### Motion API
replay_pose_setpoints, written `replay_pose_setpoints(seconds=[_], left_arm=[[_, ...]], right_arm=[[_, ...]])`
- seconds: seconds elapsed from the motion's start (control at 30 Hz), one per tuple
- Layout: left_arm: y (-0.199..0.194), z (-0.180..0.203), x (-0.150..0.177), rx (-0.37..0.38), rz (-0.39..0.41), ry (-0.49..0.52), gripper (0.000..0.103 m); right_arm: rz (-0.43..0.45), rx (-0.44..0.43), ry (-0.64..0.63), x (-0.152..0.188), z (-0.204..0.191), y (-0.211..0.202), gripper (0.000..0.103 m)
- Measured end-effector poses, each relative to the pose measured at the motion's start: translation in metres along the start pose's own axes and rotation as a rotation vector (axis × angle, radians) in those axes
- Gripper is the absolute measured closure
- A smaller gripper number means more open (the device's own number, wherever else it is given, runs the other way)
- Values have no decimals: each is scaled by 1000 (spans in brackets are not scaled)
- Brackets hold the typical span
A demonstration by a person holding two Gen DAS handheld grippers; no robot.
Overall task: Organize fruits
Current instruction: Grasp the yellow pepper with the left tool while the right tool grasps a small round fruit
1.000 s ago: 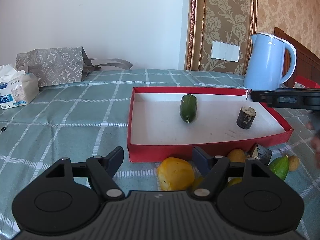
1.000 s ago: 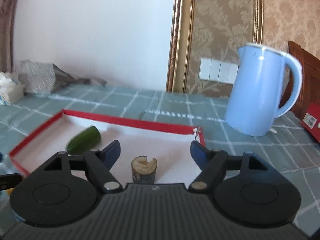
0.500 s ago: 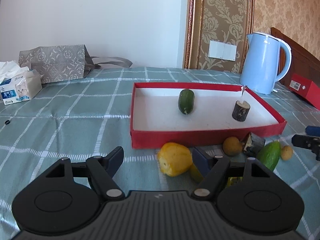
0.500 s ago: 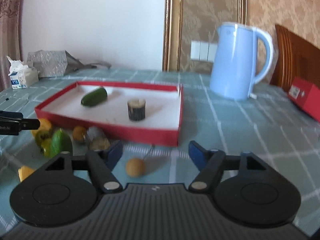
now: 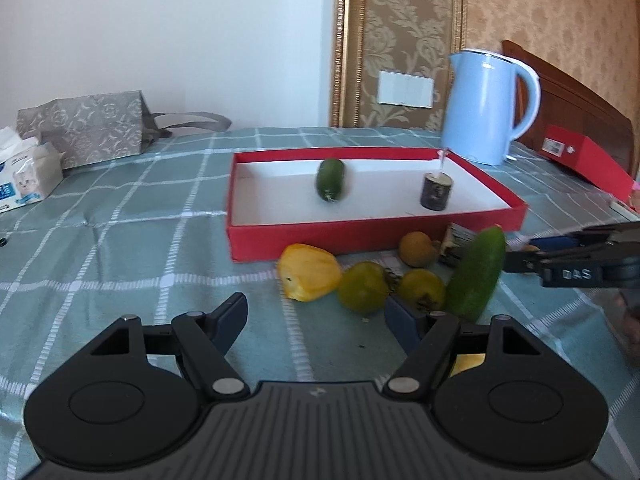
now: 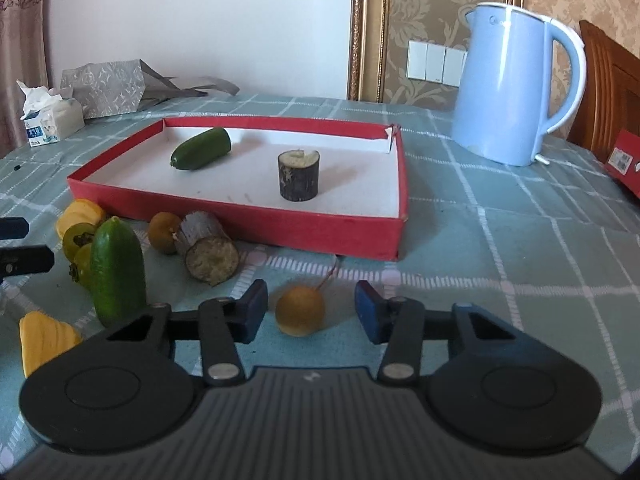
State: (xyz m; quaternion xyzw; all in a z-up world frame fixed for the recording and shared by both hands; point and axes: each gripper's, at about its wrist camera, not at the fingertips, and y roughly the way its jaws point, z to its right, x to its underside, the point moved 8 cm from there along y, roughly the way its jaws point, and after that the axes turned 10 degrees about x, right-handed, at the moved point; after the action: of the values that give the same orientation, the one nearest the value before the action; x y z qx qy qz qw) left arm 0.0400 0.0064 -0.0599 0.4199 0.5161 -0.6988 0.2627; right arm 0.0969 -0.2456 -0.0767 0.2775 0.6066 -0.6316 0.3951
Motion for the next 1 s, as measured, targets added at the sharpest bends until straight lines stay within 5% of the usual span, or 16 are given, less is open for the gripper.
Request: replay_pose_setpoints(seconds=[0.17, 0.47, 1.0], left_arm=[[-3, 12, 3, 43, -2, 25, 28], [-20, 57, 7, 173, 59, 163, 16], [1, 98, 26, 204, -64, 231, 16]], right_arm=[[2, -4, 1, -1, -2, 2, 79], [-2, -20, 25, -1, 1, 3, 79], [-3, -27, 35, -1, 2, 2, 79]])
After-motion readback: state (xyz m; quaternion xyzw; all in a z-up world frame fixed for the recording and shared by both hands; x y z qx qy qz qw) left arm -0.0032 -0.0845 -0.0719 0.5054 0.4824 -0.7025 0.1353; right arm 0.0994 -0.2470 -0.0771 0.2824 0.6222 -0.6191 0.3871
